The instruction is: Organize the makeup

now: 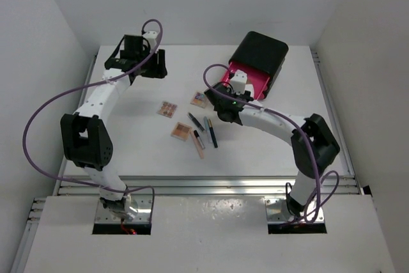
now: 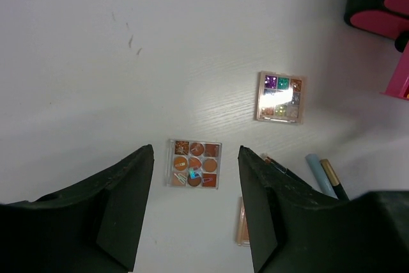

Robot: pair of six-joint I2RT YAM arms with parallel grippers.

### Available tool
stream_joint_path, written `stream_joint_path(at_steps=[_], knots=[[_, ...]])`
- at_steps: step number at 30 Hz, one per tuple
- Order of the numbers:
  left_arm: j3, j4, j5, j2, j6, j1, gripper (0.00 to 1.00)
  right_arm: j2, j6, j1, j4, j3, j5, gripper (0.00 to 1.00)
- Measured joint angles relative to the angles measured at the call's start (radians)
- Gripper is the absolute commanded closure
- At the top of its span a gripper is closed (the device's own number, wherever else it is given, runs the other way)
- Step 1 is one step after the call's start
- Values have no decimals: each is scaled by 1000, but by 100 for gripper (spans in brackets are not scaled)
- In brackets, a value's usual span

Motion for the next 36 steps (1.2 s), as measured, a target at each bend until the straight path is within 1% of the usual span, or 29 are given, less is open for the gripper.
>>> stream_joint_path(at_steps=[3, 10, 15, 21, 24, 25, 26, 28, 29, 33, 34, 36], knots=[[0, 17, 20, 0, -12, 29, 39, 50, 23, -3, -6, 43, 21, 37], [-8, 40, 66, -1, -31, 58, 39, 119, 97, -11, -45, 143, 80, 39], [-18, 40, 93, -1, -41, 60, 39, 152, 150, -31, -104, 169, 84, 39], [-18, 41, 105, -1, -52, 73, 39, 172, 161, -51, -129, 174, 89, 39], [-20, 43, 113, -1, -53, 77, 39, 177, 161, -60, -127, 174, 88, 44], [-21, 44, 114, -1, -53, 79, 39, 178, 161, -63, -124, 174, 84, 46], [-23, 45, 116, -1, -53, 80, 39, 179, 160, -67, -121, 174, 79, 53], [-27, 48, 118, -1, -54, 82, 39, 180, 154, -70, -111, 174, 72, 61], [-28, 48, 119, -1, -56, 82, 39, 180, 152, -70, -102, 174, 68, 69], [-30, 48, 125, -1, -61, 82, 39, 180, 124, -70, -75, 169, 67, 83], [-31, 48, 126, -1, -64, 82, 39, 180, 117, -70, -68, 168, 70, 88], [-31, 48, 127, -1, -67, 83, 39, 180, 98, -70, -53, 165, 73, 94]])
